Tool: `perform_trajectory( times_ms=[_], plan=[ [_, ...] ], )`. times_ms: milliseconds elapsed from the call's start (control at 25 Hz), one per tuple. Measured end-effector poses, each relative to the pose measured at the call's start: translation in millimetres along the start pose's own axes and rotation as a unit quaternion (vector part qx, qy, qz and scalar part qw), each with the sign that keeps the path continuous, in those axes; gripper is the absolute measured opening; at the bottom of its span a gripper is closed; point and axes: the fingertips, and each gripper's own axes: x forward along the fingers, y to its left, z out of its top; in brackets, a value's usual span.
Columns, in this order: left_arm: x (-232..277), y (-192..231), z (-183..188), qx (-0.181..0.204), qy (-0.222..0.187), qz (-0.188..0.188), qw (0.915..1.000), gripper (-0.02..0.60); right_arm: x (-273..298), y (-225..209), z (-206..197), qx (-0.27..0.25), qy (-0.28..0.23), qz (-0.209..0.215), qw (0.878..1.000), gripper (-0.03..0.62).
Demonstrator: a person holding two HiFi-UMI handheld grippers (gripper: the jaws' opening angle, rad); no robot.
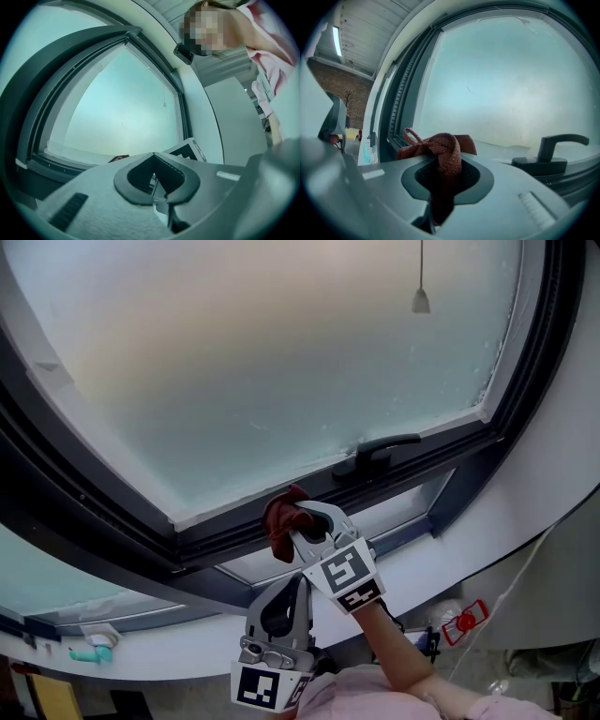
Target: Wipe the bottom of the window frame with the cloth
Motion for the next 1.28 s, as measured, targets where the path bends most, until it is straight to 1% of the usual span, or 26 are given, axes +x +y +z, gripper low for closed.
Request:
perform_trajectory(
  times_ms=[400,640,880,1080,1280],
  plan=[
    [18,-13,-4,-0.01,-0.001,-0.028,0.9995,-0.003,-12,-25,-5,0.01,0.0,-0.023,1.0,0.058],
    [33,-26,-7,-0.022,-0.005,-0.05,0.9985,-0.003,-22,-46,-8,0.019,-0.002,-0.034,0.999,0.058],
    [50,-44,-8,-0.034,-0.009,-0.085,0.9957,-0.003,-32,-59,-8,0.055,-0.024,-0.01,0.998,0.06],
    [58,-49,-9,-0.041,-0.009,-0.098,0.9943,-0.003,-38,-71,-10,0.042,-0.009,-0.027,0.999,0.058],
    [66,-54,-10,-0.052,-0.013,-0.113,0.9921,-0.003,-43,-83,-12,0.041,-0.003,-0.037,0.998,0.06]
  ],
)
